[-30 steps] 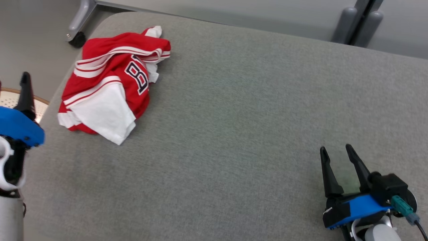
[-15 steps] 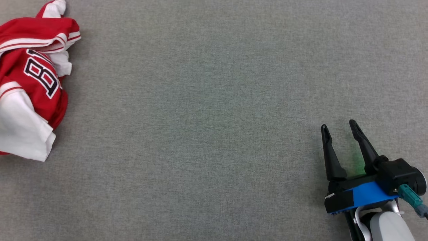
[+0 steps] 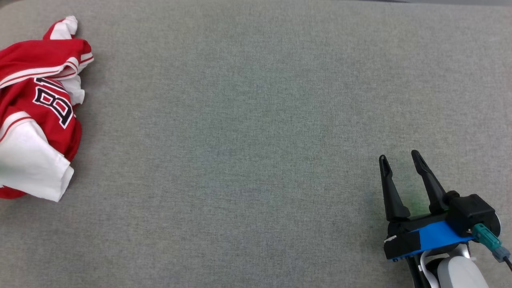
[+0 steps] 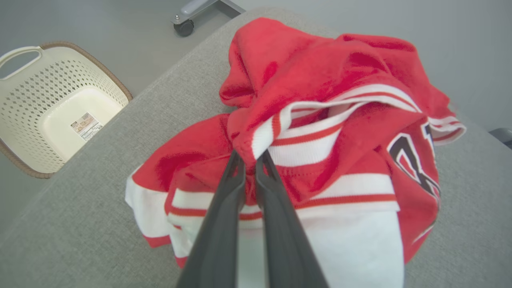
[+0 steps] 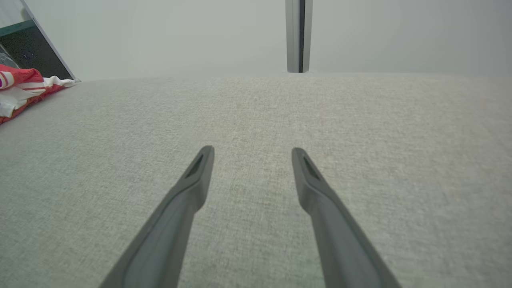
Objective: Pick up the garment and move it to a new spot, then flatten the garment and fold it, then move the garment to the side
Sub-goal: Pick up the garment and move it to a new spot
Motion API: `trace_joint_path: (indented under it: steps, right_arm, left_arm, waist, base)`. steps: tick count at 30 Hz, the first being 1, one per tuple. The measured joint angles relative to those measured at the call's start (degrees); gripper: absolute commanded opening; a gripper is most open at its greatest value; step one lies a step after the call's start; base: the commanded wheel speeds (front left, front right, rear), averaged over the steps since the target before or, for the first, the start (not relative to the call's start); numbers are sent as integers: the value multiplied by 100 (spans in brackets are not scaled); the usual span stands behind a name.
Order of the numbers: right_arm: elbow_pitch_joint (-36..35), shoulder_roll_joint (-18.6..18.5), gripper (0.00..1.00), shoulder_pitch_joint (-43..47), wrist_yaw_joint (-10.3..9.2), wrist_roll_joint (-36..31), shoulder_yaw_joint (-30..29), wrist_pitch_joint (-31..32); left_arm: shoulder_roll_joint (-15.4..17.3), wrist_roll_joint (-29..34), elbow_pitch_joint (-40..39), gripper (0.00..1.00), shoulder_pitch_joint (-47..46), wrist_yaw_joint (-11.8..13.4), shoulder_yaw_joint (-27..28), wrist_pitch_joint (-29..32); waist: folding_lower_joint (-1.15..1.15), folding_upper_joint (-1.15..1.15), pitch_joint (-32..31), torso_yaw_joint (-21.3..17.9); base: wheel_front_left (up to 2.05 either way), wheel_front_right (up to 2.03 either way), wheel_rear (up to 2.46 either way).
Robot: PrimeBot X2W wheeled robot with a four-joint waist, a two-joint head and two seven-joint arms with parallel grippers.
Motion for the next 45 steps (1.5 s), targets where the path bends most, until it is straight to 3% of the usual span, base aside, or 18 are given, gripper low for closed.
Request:
trace_joint_path:
  steps: [10,18,25,33,40,45]
  right_arm:
    - [456,2,100,53,0,393,107,-211]
    - [755,-1,100,177,0,667,147,-344]
    - [891,0,100,281,0,784,215,-392]
    - [906,1,100,286,0,865,332,-410]
    - [873,1,100,210,0,933,386,-415]
    - [846,-1,100,205,0,992,364,-416]
  left_arm:
    - [390,245,-1152,0,-377,-221,-151,-261]
    - [450,283,-2269,0,-1145,-516,-657,-2]
    - [27,93,-2828,0,-1743,-703,-1196,143]
    - [-649,-129,-3075,0,-1827,-821,-1850,174]
    - [-1118,-220,-2811,0,-1199,-884,-2309,-58]
    - [-1374,81,-2185,0,-464,-936,-2853,-505]
  waist:
    - [-2,0,-952,107]
    - [-2,0,-1547,-187]
    - [-2,0,-1880,-629]
    - [-1,0,-1921,-1244]
    - [0,0,-1742,-1762]
    - [0,0,-1634,-2066]
  base:
    - [0,0,0]
    - [0,0,0]
    - [0,0,0]
    - [0,0,0]
    - [0,0,0]
    - [0,0,0]
